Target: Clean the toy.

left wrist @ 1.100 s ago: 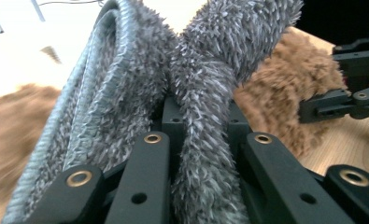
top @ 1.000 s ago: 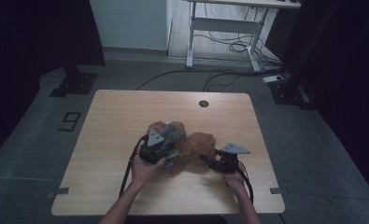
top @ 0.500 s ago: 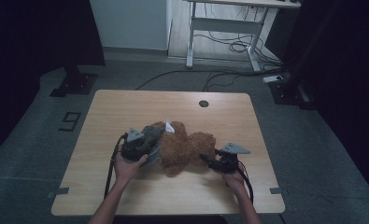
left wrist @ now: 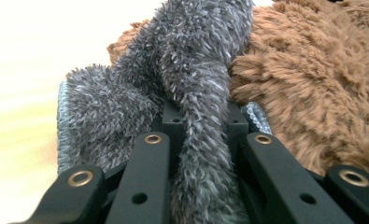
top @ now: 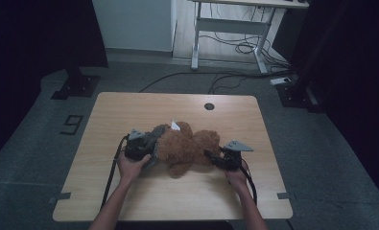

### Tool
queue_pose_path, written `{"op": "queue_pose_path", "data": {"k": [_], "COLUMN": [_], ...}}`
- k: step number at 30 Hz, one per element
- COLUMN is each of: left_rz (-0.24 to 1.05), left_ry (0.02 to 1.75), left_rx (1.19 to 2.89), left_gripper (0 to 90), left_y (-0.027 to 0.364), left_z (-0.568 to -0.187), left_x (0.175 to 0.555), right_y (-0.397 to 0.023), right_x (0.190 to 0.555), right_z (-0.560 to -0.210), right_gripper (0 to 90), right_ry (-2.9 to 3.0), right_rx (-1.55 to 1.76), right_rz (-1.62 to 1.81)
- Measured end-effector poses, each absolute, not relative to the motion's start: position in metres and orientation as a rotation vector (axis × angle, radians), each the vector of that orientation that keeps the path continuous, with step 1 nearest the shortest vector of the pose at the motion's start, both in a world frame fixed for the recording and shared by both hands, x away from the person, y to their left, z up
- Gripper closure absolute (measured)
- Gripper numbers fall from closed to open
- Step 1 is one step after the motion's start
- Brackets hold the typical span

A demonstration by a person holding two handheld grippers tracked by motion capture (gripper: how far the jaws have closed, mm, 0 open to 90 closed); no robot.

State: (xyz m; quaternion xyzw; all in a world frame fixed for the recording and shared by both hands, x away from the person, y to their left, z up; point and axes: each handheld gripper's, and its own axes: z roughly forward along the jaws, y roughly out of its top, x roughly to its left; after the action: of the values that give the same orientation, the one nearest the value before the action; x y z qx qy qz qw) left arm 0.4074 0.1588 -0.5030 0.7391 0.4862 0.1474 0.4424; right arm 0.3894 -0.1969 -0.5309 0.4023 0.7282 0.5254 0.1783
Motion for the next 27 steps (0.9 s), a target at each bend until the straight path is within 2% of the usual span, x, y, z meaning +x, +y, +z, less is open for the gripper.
{"op": "queue_pose_path", "data": {"k": [6, 10, 16, 20, 27], "left_rz": [0.395, 0.416, 0.419, 0.410, 0.329], "left_ry": [1.192, 1.139, 1.063, 1.080, 1.104], "left_rx": [1.844, 1.831, 1.868, 1.955, 1.962], "left_gripper": [77.0, 76.5, 76.1, 75.0, 75.5], "left_y": [0.158, 0.153, 0.123, 0.103, 0.104], "left_z": [-0.486, -0.461, -0.434, -0.439, -0.459], "left_x": [0.427, 0.431, 0.441, 0.457, 0.456], "right_y": [-0.197, -0.199, -0.200, -0.202, -0.204], "right_x": [0.417, 0.417, 0.407, 0.403, 0.400], "right_z": [-0.529, -0.529, -0.533, -0.534, -0.536], "right_gripper": [50.1, 50.0, 49.2, 48.5, 47.6], "right_ry": [2.036, 2.050, 2.041, 2.053, 2.058], "right_rx": [1.144, 1.105, 1.051, 1.028, 1.022], "right_rz": [1.455, 1.456, 1.474, 1.475, 1.490]}}
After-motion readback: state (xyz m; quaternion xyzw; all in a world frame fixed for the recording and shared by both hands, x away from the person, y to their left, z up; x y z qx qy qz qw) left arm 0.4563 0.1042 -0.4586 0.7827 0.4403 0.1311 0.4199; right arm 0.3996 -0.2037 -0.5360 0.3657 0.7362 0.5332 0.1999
